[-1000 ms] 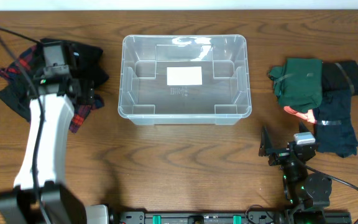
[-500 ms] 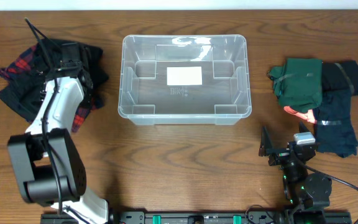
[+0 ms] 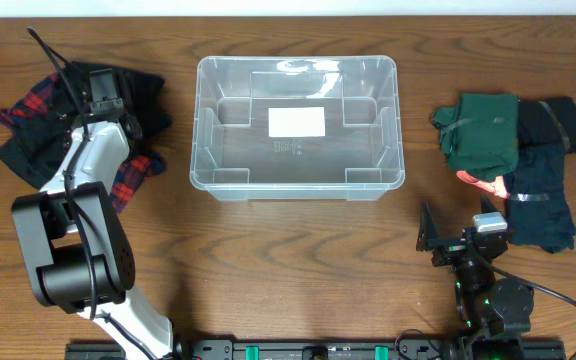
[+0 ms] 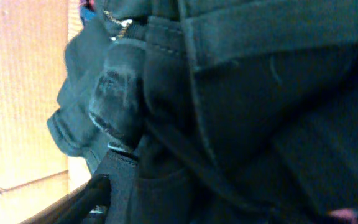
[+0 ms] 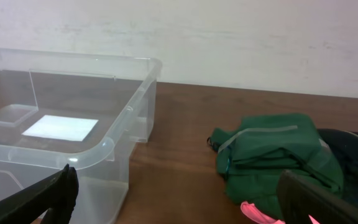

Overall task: Pack container
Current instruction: 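Reach the left gripper to the black clothes on the left pile and grasp, then lift the black clothes with the left gripper and lower into the bin, then open the left gripper and withdraw toward the plaid shirt, then grasp the red plaid shirt with the left gripper, then carry the red plaid shirt with the left gripper into the bin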

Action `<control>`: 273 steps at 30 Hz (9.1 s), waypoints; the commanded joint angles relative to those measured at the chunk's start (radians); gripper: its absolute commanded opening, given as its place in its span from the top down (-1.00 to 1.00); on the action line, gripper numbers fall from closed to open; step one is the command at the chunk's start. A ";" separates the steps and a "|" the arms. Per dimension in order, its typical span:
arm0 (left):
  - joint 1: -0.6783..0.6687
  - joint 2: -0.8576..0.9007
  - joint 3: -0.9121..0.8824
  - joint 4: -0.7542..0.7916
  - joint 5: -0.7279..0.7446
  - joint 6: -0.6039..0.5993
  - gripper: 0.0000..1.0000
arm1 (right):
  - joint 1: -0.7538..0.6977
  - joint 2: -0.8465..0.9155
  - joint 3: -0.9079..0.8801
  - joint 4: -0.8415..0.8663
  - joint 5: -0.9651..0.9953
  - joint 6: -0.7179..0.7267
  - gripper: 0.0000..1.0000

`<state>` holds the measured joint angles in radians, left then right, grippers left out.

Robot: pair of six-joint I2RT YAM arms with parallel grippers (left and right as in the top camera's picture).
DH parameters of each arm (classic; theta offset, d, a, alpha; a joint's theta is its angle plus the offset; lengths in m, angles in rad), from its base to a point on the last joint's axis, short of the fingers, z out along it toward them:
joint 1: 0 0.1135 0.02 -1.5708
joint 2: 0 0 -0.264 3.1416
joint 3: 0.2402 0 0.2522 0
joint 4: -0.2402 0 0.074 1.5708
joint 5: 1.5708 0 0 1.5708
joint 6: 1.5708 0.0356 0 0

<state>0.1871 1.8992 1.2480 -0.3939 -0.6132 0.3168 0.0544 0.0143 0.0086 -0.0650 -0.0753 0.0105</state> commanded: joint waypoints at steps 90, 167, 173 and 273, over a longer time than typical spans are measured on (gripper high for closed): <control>-0.705 -0.253 0.183 -0.107 0.409 0.049 0.87 | -0.010 -0.008 -0.003 -0.001 -0.004 0.003 -0.99; -0.119 0.133 0.176 -0.378 0.114 -0.089 -0.58 | -0.010 -0.008 -0.003 -0.001 -0.004 0.003 -0.99; -0.119 0.147 0.176 -0.375 0.114 -0.137 -0.58 | -0.010 -0.008 -0.003 -0.001 -0.004 0.003 -0.98; -0.800 -0.573 0.298 -0.214 0.591 0.367 0.88 | -0.010 -0.008 -0.003 -0.001 -0.004 0.003 -0.98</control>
<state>-0.6380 1.3331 1.5238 -0.6422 -0.1150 0.6819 0.0544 0.0143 0.0086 -0.0650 -0.0753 0.0105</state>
